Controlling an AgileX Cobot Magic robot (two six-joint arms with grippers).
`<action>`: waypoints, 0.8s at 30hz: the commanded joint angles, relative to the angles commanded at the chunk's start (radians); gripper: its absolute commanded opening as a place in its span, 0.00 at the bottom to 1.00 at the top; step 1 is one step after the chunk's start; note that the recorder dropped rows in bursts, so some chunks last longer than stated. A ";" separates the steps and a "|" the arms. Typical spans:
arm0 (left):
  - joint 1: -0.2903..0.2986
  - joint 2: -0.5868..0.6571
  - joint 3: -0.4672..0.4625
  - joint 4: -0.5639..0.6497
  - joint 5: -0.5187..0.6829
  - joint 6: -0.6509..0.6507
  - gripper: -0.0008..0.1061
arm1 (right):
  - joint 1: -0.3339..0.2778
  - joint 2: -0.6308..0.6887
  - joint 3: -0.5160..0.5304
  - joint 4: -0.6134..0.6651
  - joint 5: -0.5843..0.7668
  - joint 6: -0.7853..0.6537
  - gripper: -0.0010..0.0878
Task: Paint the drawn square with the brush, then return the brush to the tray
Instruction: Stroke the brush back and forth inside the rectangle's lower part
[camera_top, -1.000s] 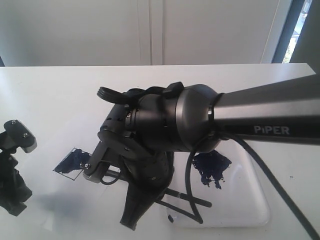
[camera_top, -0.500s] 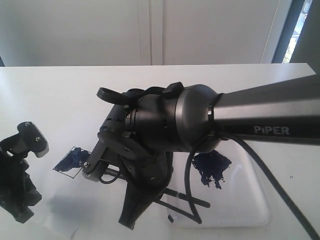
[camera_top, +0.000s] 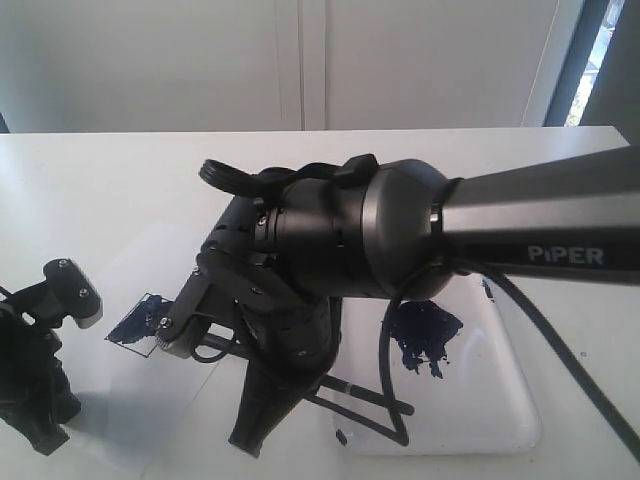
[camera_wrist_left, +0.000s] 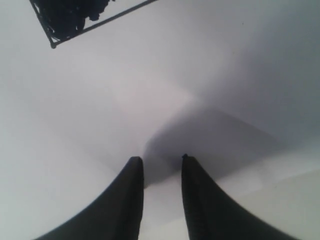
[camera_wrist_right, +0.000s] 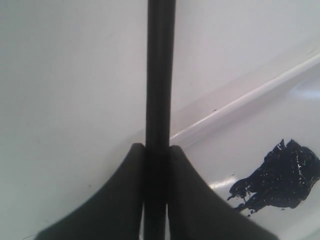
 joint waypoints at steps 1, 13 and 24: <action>0.000 0.000 0.000 0.000 0.000 0.000 0.32 | 0.000 0.000 0.000 0.000 0.000 0.000 0.01; 0.000 0.000 0.000 0.000 0.005 0.000 0.32 | 0.000 0.021 0.000 -0.021 -0.011 0.000 0.01; 0.000 0.000 0.000 0.000 0.002 0.000 0.32 | 0.000 0.039 0.000 0.008 -0.001 -0.021 0.01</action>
